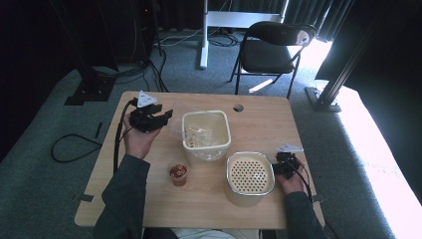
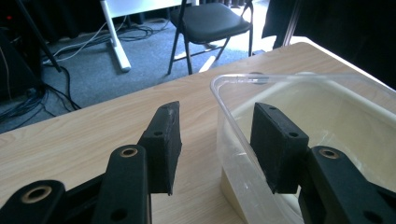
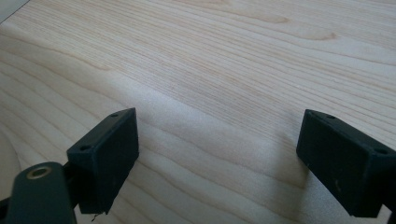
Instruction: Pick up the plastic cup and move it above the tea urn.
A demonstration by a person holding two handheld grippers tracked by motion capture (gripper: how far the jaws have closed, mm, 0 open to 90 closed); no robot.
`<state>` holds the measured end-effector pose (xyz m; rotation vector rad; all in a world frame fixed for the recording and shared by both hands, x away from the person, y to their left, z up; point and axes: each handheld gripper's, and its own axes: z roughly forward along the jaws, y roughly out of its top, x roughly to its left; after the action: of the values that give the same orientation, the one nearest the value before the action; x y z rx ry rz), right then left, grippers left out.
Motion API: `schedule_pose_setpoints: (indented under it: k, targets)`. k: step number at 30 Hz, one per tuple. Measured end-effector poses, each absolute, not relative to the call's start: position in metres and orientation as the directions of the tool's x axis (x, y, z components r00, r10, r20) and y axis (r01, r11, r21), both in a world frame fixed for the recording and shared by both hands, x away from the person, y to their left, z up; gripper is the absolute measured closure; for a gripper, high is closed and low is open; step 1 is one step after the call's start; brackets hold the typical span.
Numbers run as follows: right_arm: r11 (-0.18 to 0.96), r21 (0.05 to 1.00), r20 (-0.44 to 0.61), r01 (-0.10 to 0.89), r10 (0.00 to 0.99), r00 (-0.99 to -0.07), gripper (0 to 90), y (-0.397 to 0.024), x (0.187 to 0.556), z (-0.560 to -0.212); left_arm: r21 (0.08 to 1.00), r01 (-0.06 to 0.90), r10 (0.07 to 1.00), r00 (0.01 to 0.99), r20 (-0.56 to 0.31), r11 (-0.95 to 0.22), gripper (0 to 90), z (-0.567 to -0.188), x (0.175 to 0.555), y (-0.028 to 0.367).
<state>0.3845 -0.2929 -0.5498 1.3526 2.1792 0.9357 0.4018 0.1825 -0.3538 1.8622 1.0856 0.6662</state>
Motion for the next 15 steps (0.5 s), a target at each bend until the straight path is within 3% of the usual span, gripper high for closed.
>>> schedule_pose_setpoints:
  k: [15]
  targets:
    - [0.304, 0.723, 0.006, 0.621, 0.895, -0.446, 12.5, -0.293, 0.385, -0.55, 0.907, 0.357, 0.859, 0.512, 0.007, -0.221, 45.9, -0.34, 0.393, 0.186]
